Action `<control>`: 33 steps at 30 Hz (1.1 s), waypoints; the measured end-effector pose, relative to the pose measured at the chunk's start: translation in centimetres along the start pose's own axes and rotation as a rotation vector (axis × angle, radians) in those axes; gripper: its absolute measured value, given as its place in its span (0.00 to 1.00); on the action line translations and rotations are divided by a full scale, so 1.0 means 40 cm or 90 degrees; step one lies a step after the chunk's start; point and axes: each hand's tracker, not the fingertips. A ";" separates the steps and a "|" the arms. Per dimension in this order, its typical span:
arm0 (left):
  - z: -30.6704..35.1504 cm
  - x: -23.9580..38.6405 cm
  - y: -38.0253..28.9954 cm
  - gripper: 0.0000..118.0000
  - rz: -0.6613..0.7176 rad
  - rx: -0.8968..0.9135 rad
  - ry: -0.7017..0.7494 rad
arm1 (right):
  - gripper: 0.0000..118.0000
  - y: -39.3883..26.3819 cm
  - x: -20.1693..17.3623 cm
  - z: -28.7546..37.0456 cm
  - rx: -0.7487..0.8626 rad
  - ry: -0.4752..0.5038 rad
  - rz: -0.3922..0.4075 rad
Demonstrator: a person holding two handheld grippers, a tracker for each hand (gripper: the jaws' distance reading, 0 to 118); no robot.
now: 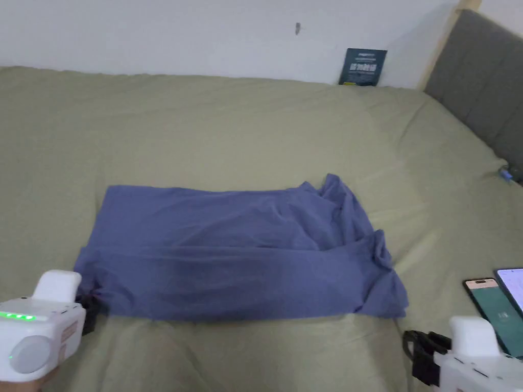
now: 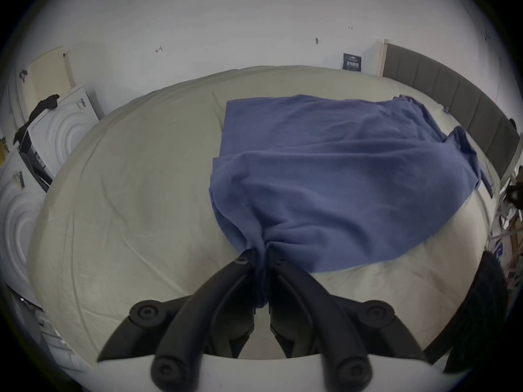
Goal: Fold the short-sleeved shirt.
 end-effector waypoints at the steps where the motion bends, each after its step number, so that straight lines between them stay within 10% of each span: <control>1: 0.025 0.014 0.007 0.04 0.010 0.006 -0.009 | 0.43 0.012 0.010 -0.033 -0.008 -0.013 0.018; 3: 0.047 0.021 0.017 0.04 0.015 0.014 -0.005 | 0.90 0.033 0.031 -0.099 -0.040 -0.026 0.026; 4: 0.056 0.021 0.023 0.04 0.020 0.016 -0.007 | 0.97 0.043 0.041 -0.131 -0.063 -0.028 0.027; 11: 0.091 0.021 0.054 0.04 0.024 0.023 0.000 | 0.97 0.104 0.094 -0.309 -0.096 -0.064 0.041; 12: 0.090 0.020 0.053 0.04 0.025 0.019 0.001 | 0.94 0.108 0.101 -0.319 -0.095 -0.058 0.040; 16: 0.080 0.015 0.046 0.04 0.043 -0.012 -0.013 | 0.15 0.120 0.117 -0.311 -0.108 0.032 -0.039; 33: 0.355 -0.005 0.075 0.04 0.024 0.060 -0.069 | 0.09 0.235 0.141 0.011 -0.074 0.096 0.002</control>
